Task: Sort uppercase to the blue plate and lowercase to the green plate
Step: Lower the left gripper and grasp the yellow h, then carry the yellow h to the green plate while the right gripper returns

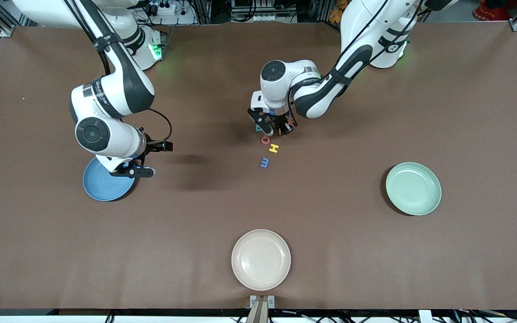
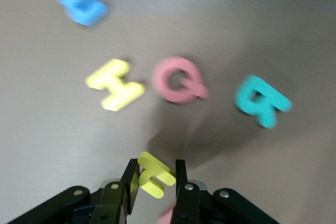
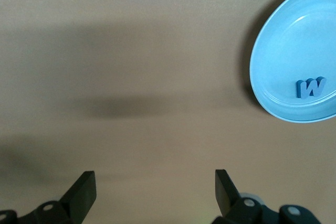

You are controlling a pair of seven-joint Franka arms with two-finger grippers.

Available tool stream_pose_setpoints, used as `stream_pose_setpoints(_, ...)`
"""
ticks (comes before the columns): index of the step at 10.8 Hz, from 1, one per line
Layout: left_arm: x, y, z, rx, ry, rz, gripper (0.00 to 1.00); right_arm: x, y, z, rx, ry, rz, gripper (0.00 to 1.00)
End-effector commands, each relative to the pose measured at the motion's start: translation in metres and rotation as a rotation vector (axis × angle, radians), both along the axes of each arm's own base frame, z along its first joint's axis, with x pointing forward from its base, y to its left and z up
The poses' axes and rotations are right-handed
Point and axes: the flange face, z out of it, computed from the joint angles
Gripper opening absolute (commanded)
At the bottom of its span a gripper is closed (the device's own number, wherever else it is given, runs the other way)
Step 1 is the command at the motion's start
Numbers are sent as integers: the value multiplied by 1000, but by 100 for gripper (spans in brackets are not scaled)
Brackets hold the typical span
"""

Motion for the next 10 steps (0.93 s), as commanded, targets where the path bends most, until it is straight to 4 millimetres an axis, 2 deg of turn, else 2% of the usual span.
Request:
stream_pose_setpoints(1, 39, -17, 75, 43, -17, 133, 0, -3, 8, 11, -4, 5, 5, 100)
stream_pose_setpoints(2, 61, -19, 102, 26, 20, 200, 0, -6, 17, 17, -15, 10, -3, 100)
stream_pose_setpoints(3, 82, -17, 123, 4, 40, 225, 0, -11, 36, 22, -29, 10, -10, 100)
stream_pose_setpoints(4, 105, 2, 132, 3, 47, 257, 0, -21, 65, 30, -54, 4, -17, 100)
stream_pose_setpoints(5, 132, 30, 140, -15, 54, 319, 0, -31, 92, 39, -79, -4, -39, 100)
stream_pose_setpoints(6, 153, 50, 153, -53, 69, 391, 0, -38, 110, 43, -99, -4, -72, 100)
stream_pose_setpoints(7, 168, 68, 176, -75, 45, 431, 0, -50, 130, 42, -116, -8, -89, 100)
stream_pose_setpoints(8, 195, 114, 184, -51, 53, 486, 0, -62, 152, 41, -128, -19, -111, 100)
stream_pose_setpoints(9, 216, 147, 196, -60, 41, 516, 0, -74, 171, 38, -139, -27, -132, 100)
stream_pose_setpoints(10, 224, 156, 212, -77, 19, 552, 0, -84, 189, 29, -142, -29, -155, 100)
